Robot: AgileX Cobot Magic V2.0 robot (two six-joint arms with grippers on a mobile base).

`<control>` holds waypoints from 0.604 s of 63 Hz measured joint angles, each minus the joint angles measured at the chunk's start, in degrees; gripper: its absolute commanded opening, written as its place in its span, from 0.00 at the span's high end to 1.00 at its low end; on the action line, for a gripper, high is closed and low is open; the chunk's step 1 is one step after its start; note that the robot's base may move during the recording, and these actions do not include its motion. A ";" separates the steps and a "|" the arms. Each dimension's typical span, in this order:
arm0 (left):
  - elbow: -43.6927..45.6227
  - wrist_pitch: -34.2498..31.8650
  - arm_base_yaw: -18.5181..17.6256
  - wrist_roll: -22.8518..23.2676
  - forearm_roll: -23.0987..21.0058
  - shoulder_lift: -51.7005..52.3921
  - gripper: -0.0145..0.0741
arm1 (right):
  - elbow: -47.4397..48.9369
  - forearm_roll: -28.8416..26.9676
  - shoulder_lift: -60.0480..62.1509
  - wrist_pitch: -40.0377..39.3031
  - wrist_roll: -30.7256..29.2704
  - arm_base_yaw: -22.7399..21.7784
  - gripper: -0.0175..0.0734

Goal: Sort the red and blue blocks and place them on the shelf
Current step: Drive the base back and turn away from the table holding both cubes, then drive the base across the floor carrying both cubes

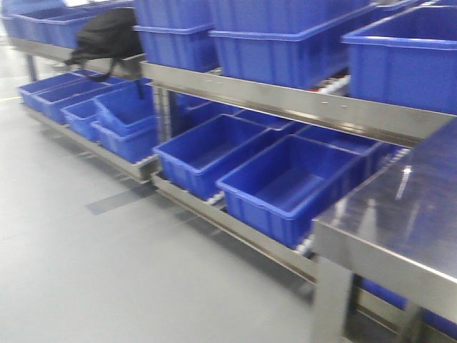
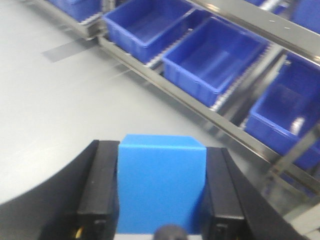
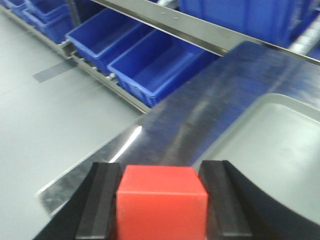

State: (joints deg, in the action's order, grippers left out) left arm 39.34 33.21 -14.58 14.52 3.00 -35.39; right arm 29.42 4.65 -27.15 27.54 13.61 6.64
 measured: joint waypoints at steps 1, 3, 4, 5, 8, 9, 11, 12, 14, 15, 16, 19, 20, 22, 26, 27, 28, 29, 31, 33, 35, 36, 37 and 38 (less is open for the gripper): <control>0.00 0.00 0.00 0.00 0.00 0.00 0.70 | 0.00 0.00 0.00 0.00 0.00 0.00 0.75; 0.00 0.00 0.00 0.00 0.00 0.00 0.70 | 0.00 0.00 0.00 0.00 0.00 0.00 0.75; 0.00 0.00 0.00 0.00 0.00 0.00 0.70 | 0.00 0.00 0.00 0.00 0.00 0.00 0.75; 0.00 0.00 0.00 0.00 0.00 0.00 0.70 | 0.00 0.00 0.00 0.00 0.00 0.00 0.75; 0.00 0.00 0.00 0.00 0.00 0.00 0.70 | 0.00 0.00 0.00 0.00 0.00 0.00 0.75; 0.00 0.00 0.00 0.00 0.00 0.00 0.70 | 0.00 0.00 0.00 0.00 0.00 0.00 0.75; 0.00 0.00 0.00 0.00 0.00 0.00 0.70 | 0.00 0.00 0.00 0.00 0.00 0.00 0.75; 0.00 0.00 0.00 0.00 0.00 0.00 0.70 | 0.00 0.00 0.00 0.00 0.00 0.00 0.75; 0.00 0.00 0.00 0.00 0.00 0.00 0.70 | 0.00 0.00 0.00 0.00 0.00 0.00 0.75; 0.00 0.00 0.00 0.00 0.00 0.00 0.70 | 0.00 0.00 0.00 0.00 0.00 0.00 0.75; 0.00 0.00 0.00 0.00 0.00 0.00 0.70 | 0.00 0.00 0.00 0.00 0.00 0.00 0.75; 0.00 0.00 0.00 0.00 0.00 0.00 0.70 | 0.00 0.00 0.00 0.00 0.00 0.00 0.75; 0.00 0.00 0.00 0.00 0.00 0.00 0.70 | 0.00 0.00 0.00 0.00 0.00 0.00 0.75; 0.00 0.00 0.00 0.00 0.00 0.00 0.70 | 0.00 0.00 0.00 0.00 0.00 0.00 0.75; 0.00 0.00 0.00 0.00 0.00 0.00 0.70 | 0.00 0.00 0.00 0.00 0.00 0.00 0.75; 0.00 0.00 0.00 0.00 0.00 0.00 0.70 | 0.00 0.00 0.00 0.00 0.00 0.00 0.75; 0.00 0.00 0.00 0.00 0.00 0.00 0.70 | 0.00 0.00 0.00 0.00 0.00 0.00 0.75; 0.00 0.00 0.00 0.00 0.00 0.00 0.70 | 0.00 0.00 0.00 0.00 0.00 0.00 0.75; 0.00 0.00 0.00 0.00 0.00 0.00 0.70 | 0.00 0.00 0.00 0.00 0.00 0.00 0.75; 0.00 0.00 0.00 0.00 0.00 0.00 0.70 | 0.00 0.00 0.00 0.00 0.00 0.00 0.75; 0.00 0.00 0.00 0.00 0.00 0.00 0.70 | 0.00 0.00 0.00 0.00 0.00 0.00 0.75; 0.00 0.00 0.00 0.00 0.00 0.00 0.70 | 0.00 0.00 0.00 0.00 0.00 0.00 0.75; 0.00 0.00 0.00 0.00 0.00 0.00 0.70 | 0.00 0.00 0.00 0.00 0.00 0.00 0.75; 0.00 0.00 0.00 0.00 0.00 0.00 0.70 | 0.00 0.00 0.00 0.00 0.00 0.00 0.75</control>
State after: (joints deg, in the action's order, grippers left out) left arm 39.34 33.21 -14.58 14.52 3.00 -35.39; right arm 29.42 4.65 -27.15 27.54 13.61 6.64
